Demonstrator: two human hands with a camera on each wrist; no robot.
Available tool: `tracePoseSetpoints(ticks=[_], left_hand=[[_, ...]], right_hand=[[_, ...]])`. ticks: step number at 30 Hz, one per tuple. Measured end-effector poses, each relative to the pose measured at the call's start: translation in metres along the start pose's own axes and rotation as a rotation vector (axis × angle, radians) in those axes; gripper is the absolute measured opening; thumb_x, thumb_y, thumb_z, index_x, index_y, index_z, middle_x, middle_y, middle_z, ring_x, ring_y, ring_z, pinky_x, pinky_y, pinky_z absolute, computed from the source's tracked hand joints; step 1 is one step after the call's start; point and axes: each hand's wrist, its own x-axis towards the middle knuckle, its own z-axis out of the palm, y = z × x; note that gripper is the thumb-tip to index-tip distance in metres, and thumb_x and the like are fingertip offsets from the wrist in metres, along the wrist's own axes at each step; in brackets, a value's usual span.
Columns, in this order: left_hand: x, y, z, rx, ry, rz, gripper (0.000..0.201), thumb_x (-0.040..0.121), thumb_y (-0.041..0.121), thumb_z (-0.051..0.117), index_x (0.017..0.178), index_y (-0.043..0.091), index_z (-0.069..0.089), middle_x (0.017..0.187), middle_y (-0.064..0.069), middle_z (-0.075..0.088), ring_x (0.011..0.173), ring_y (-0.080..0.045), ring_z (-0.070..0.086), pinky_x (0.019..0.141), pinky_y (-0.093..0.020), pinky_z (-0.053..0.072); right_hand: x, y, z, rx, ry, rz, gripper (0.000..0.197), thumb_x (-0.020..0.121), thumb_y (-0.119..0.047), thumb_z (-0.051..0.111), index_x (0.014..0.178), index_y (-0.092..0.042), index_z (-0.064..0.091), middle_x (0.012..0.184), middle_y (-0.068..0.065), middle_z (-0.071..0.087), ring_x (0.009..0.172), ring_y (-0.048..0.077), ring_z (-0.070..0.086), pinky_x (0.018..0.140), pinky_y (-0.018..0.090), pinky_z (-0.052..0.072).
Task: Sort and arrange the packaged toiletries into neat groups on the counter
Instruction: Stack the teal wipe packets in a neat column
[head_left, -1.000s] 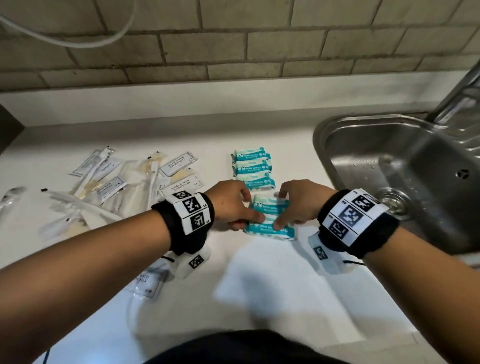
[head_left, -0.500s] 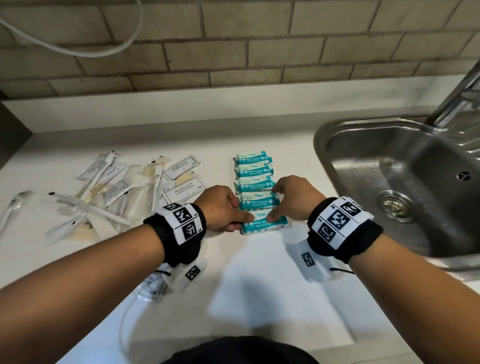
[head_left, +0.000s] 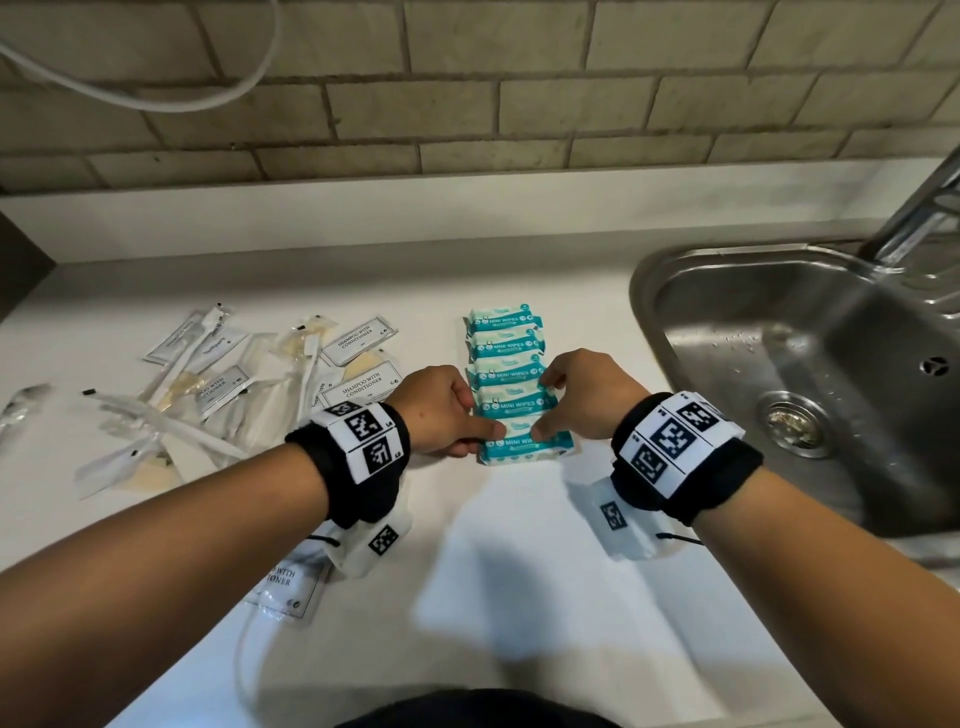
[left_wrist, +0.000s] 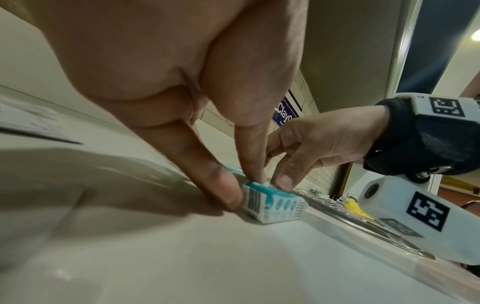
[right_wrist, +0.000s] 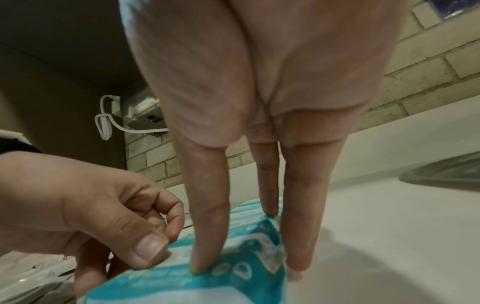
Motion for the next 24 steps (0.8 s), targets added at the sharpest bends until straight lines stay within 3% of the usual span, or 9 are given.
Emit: tracePoseSetpoints(ticks=[3,5,7,10,12,15,17,20,24], left_hand=[[0.000,0.005,-0.007,0.056,-0.009,0.001,0.045,0.068,0.029,0.087,0.090,0.013,0.052,0.072,-0.006,0.072,0.054,-0.013,0.065,0.050,-0.024,0.051],[0.008,0.014,-0.016,0.228,0.089,0.091,0.039,0.070,0.039,0.083,0.087,0.016,0.056,0.071,0.005,0.064,0.059,-0.008,0.058,0.050,-0.020,0.041],[0.023,0.028,-0.025,0.337,0.166,0.199,0.033,0.074,0.039,0.079,0.088,0.016,0.059,0.075,0.009,0.060,0.066,-0.010,0.054,0.054,-0.022,0.038],[0.059,0.048,-0.035,0.487,0.180,0.361,0.015,0.084,0.021,0.071,0.096,0.016,0.065,0.101,-0.001,0.067,0.085,-0.017,0.061,0.072,-0.023,0.045],[0.085,0.060,-0.038,0.614,0.187,0.425,0.019,0.088,0.014,0.062,0.107,0.015,0.066,0.117,-0.006,0.063,0.102,-0.022,0.061,0.084,-0.022,0.041],[0.112,0.072,-0.039,0.760,0.123,0.423,0.036,0.095,0.017,0.054,0.130,0.016,0.058,0.139,-0.007,0.051,0.125,-0.024,0.050,0.103,-0.027,0.036],[0.123,0.076,-0.038,0.792,0.042,0.381,0.041,0.097,0.020,0.052,0.138,0.017,0.051,0.147,-0.006,0.046,0.133,-0.024,0.044,0.109,-0.028,0.030],[0.133,0.080,-0.036,0.815,-0.074,0.331,0.043,0.098,0.020,0.051,0.141,0.018,0.048,0.143,-0.002,0.051,0.129,-0.021,0.050,0.106,-0.028,0.034],[0.141,0.087,-0.038,0.824,-0.121,0.325,0.036,0.098,0.017,0.050,0.134,0.018,0.057,0.129,-0.001,0.064,0.114,-0.019,0.061,0.096,-0.028,0.044]], right_hand=[[-0.002,-0.004,0.001,-0.067,0.015,-0.068,0.061,0.070,-0.018,0.084,0.124,-0.012,0.056,0.114,0.001,0.054,0.093,0.014,0.052,0.075,0.022,0.046],[-0.003,-0.009,0.004,-0.116,0.035,-0.178,0.065,0.070,-0.025,0.082,0.128,-0.016,0.053,0.119,0.002,0.050,0.103,0.019,0.051,0.083,0.027,0.048],[-0.003,-0.013,0.007,-0.216,0.004,-0.292,0.078,0.068,-0.038,0.081,0.135,-0.019,0.047,0.128,0.003,0.046,0.117,0.021,0.042,0.097,0.033,0.044],[-0.002,-0.016,0.012,-0.353,-0.085,-0.357,0.102,0.060,-0.047,0.083,0.145,-0.023,0.034,0.145,0.001,0.035,0.133,0.023,0.028,0.109,0.041,0.037],[-0.001,-0.015,0.016,-0.439,-0.125,-0.385,0.108,0.060,-0.042,0.083,0.150,-0.024,0.026,0.155,0.001,0.024,0.142,0.026,0.019,0.113,0.045,0.032],[0.002,-0.014,0.019,-0.466,-0.138,-0.405,0.101,0.064,-0.028,0.080,0.150,-0.024,0.027,0.152,0.000,0.029,0.137,0.025,0.027,0.107,0.044,0.041],[0.005,-0.014,0.020,-0.436,-0.129,-0.418,0.095,0.064,-0.023,0.080,0.146,-0.023,0.033,0.144,0.000,0.036,0.129,0.024,0.035,0.099,0.043,0.048],[0.012,-0.014,0.020,-0.417,-0.123,-0.430,0.095,0.062,-0.023,0.082,0.144,-0.020,0.036,0.139,0.001,0.040,0.123,0.024,0.038,0.097,0.041,0.048],[0.020,-0.015,0.016,-0.409,-0.115,-0.418,0.093,0.062,-0.025,0.084,0.143,-0.014,0.037,0.140,0.003,0.042,0.124,0.024,0.039,0.100,0.041,0.046]])
